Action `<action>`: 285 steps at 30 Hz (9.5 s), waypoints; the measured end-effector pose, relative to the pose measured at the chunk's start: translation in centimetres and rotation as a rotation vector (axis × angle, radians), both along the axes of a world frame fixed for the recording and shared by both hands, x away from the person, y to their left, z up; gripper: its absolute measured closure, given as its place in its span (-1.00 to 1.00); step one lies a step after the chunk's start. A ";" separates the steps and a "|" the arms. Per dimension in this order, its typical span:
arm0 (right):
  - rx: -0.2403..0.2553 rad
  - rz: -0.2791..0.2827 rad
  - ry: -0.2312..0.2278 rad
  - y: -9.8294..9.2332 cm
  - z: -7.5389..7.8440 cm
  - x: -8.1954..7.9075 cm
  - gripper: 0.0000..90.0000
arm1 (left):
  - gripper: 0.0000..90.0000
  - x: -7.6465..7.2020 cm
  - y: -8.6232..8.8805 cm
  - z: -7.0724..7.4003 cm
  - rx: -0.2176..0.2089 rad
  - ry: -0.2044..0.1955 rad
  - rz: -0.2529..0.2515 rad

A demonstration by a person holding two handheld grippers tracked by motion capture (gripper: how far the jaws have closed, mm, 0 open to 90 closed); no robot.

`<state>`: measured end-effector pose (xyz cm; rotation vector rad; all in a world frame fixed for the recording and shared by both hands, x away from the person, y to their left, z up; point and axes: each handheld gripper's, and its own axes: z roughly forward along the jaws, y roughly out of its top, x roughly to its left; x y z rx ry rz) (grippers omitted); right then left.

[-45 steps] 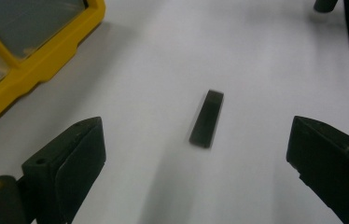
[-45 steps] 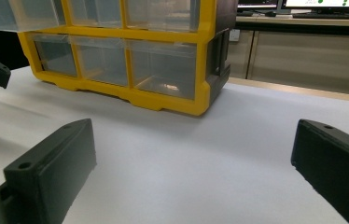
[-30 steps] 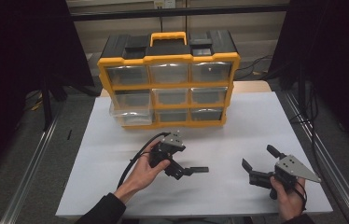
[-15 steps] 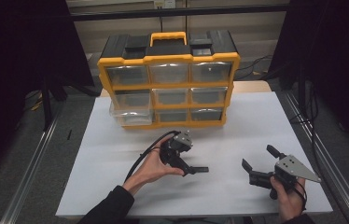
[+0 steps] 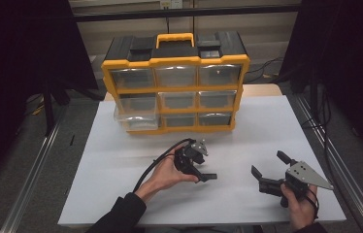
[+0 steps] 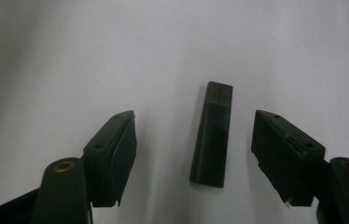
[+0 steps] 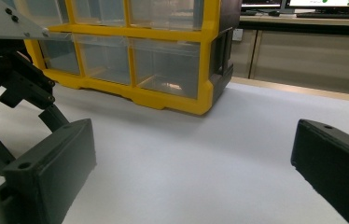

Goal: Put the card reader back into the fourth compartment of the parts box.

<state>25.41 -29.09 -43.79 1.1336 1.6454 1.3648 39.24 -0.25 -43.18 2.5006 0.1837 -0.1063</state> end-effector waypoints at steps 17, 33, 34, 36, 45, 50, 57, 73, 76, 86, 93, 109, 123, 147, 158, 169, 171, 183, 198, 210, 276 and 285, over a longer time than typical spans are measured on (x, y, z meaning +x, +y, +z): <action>-0.002 0.003 0.000 0.0 0.0 0.0 -1.00 | 0.12 -0.7 -1.1 -0.4 0.052 -0.047 -0.019; -0.002 0.009 -0.001 0.1 0.0 0.0 -1.00 | 0.29 -0.8 -1.1 -0.4 0.059 -0.051 -0.018; -0.001 0.009 0.000 0.1 0.0 0.0 -1.00 | 0.32 -0.8 -1.1 -0.4 0.058 -0.052 -0.018; -0.001 0.008 -0.001 0.1 0.0 0.0 -1.00 | 0.39 -0.8 -1.0 -0.3 0.066 -0.054 -0.028; 0.000 0.010 0.000 0.1 0.0 0.0 -1.00 | 0.62 -0.8 -0.9 -0.3 0.056 -0.035 -0.028; -0.002 0.009 0.000 0.1 0.0 0.0 -1.00 | 0.64 -0.9 -1.0 -0.3 0.060 -0.042 -0.029; -0.001 0.008 0.000 0.0 0.0 0.0 -1.00 | 0.64 -0.7 -0.8 -0.3 0.040 -0.025 -0.032; -0.002 0.007 -0.001 0.0 0.0 0.0 -1.00 | 0.64 -0.6 0.3 0.5 -0.045 -0.029 0.002; -0.002 0.007 -0.001 0.0 0.0 0.0 -1.00 | 0.64 -0.6 0.4 0.6 -0.055 -0.034 0.003; -0.002 0.007 -0.001 0.0 0.0 0.0 -1.00 | 0.64 -0.7 1.0 1.6 -0.120 -0.062 0.017; -0.002 0.005 -0.002 0.0 0.0 0.0 -1.00 | 0.64 -0.9 1.6 1.9 -0.129 -0.063 0.014; 0.003 0.007 -0.004 0.1 0.0 0.0 -1.00 | 0.64 -1.5 3.3 3.4 -0.194 -0.065 0.035; 0.003 0.008 -0.004 0.1 0.0 0.0 -1.00 | 0.64 -2.0 5.1 4.9 -0.234 -0.080 0.060; 0.002 0.010 -0.009 0.1 0.1 -0.1 -1.00 | 0.64 -1.9 8.1 7.1 -0.327 -0.127 0.139; -0.004 0.013 -0.007 0.1 0.1 -0.1 -1.00 | 0.64 -2.0 9.0 8.6 -0.348 -0.157 0.146; -0.001 0.012 -0.008 0.1 0.1 -0.1 -1.00 | 0.64 -2.2 10.3 10.3 -0.376 -0.195 0.163; -0.002 0.012 -0.007 0.1 0.1 -0.1 -1.00 | 0.64 -2.2 10.6 10.6 -0.384 -0.199 0.168; -0.003 0.014 -0.006 0.1 0.1 -0.1 -1.00 | 0.64 -2.2 12.0 11.9 -0.424 -0.209 0.182; -0.004 0.015 -0.009 0.1 0.1 -0.1 -1.00 | 0.64 -2.9 14.2 14.3 -0.475 -0.262 0.201; -0.002 0.008 -0.008 0.1 0.1 -0.1 -1.00 | 0.64 -3.0 15.7 15.6 -0.487 -0.287 0.230; -0.006 0.008 -0.013 0.1 0.1 0.0 -1.00 | 0.64 1.8 20.8 19.7 -0.308 -0.345 0.460; -0.006 0.009 -0.015 0.1 0.1 0.0 -1.00 | 0.64 2.6 20.8 19.8 -0.275 -0.342 0.464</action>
